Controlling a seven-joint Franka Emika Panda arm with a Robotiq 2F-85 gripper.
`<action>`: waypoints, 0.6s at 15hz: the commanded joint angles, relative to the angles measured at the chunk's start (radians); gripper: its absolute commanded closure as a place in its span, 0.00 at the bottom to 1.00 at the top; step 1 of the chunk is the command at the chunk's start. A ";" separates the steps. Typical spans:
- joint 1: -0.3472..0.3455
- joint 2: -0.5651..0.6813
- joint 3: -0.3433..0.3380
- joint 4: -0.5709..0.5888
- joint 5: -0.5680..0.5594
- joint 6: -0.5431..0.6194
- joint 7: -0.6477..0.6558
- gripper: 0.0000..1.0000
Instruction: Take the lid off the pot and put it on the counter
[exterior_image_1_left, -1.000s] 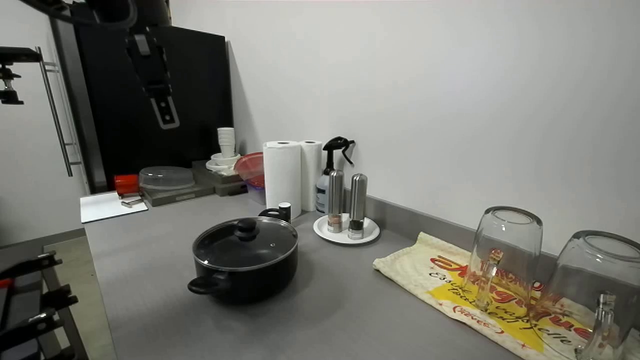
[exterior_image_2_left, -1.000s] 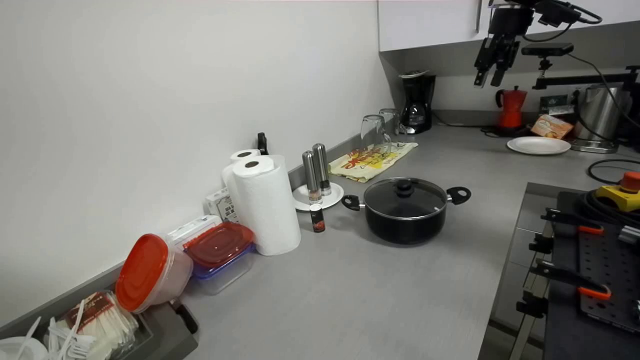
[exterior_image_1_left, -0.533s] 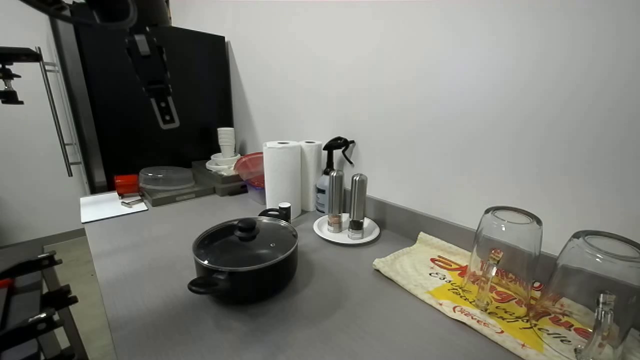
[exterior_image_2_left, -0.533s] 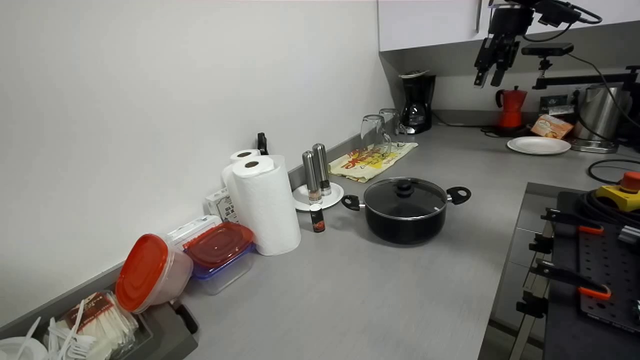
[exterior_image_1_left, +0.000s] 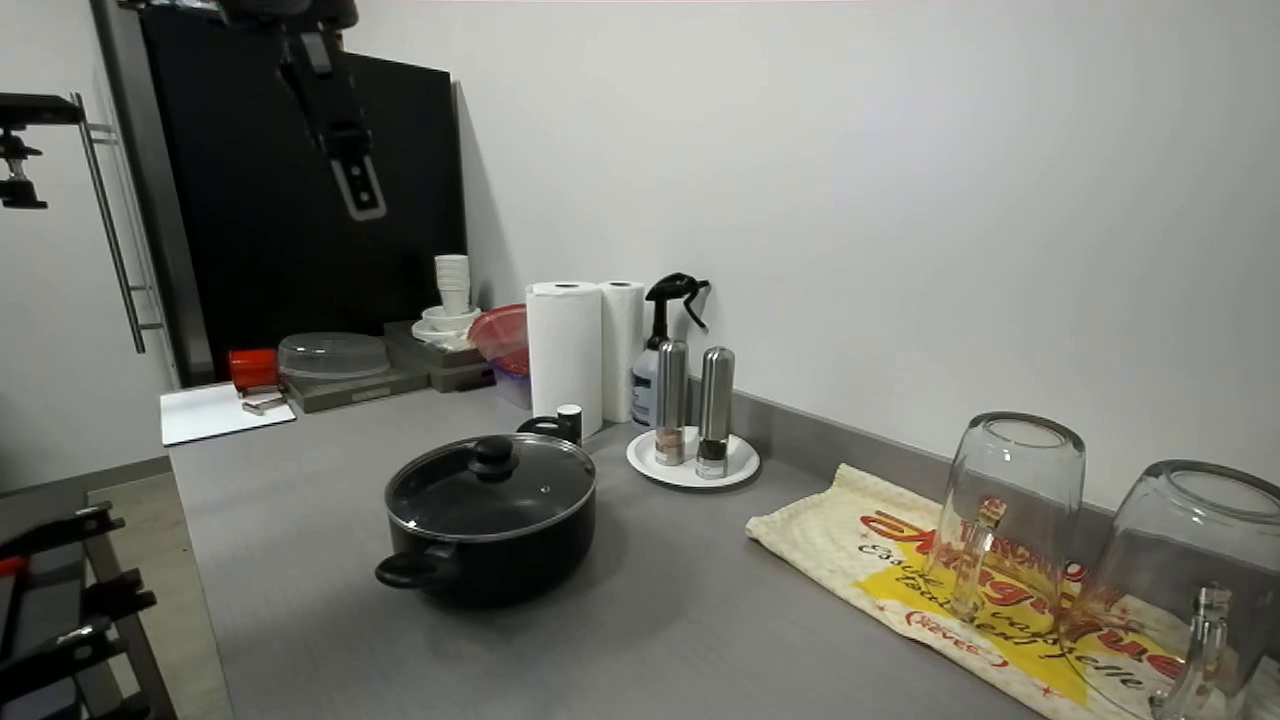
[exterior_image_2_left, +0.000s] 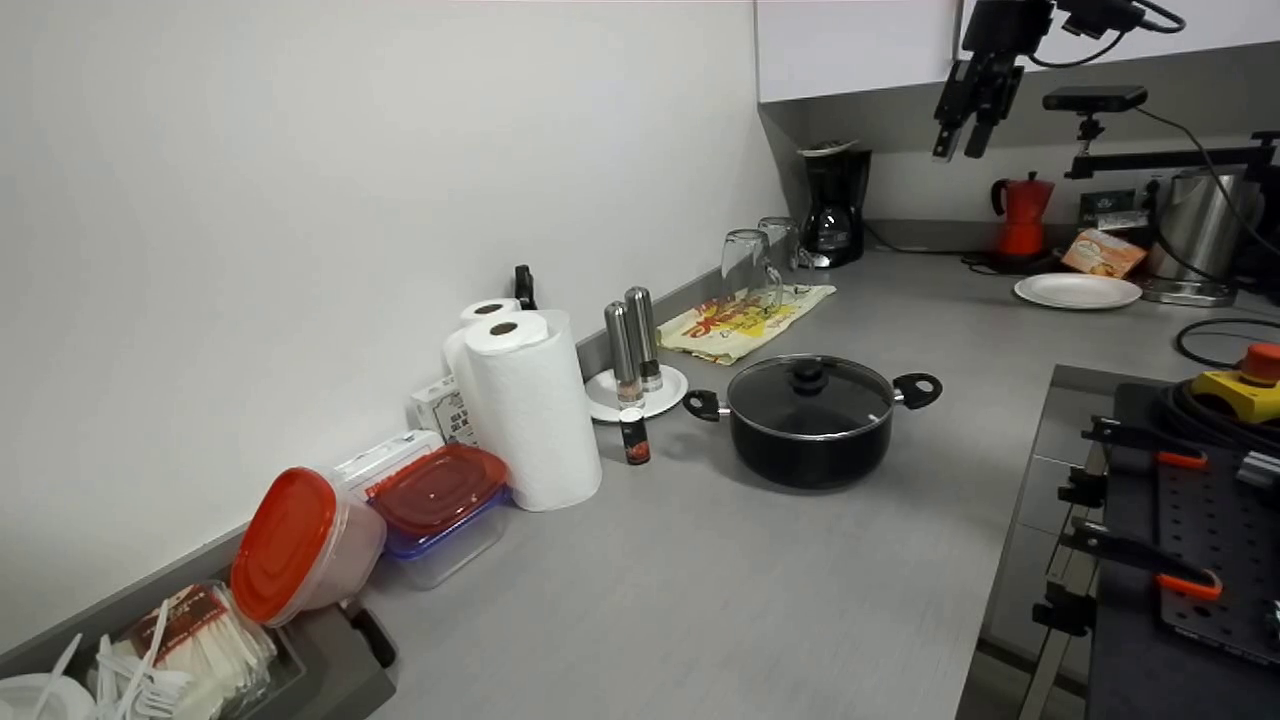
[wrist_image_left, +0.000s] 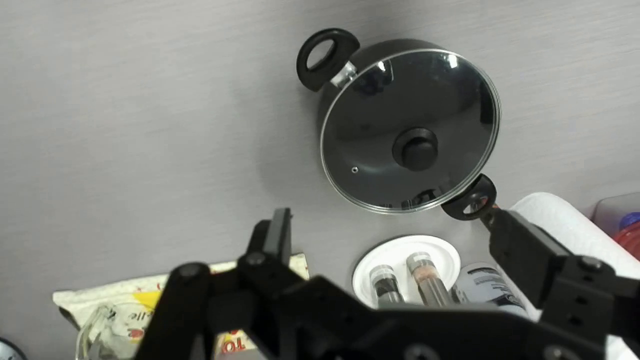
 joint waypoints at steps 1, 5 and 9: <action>0.038 0.066 0.058 0.116 0.008 -0.001 0.002 0.00; 0.097 0.176 0.110 0.248 0.018 0.001 -0.009 0.00; 0.144 0.335 0.137 0.332 0.049 -0.014 -0.024 0.00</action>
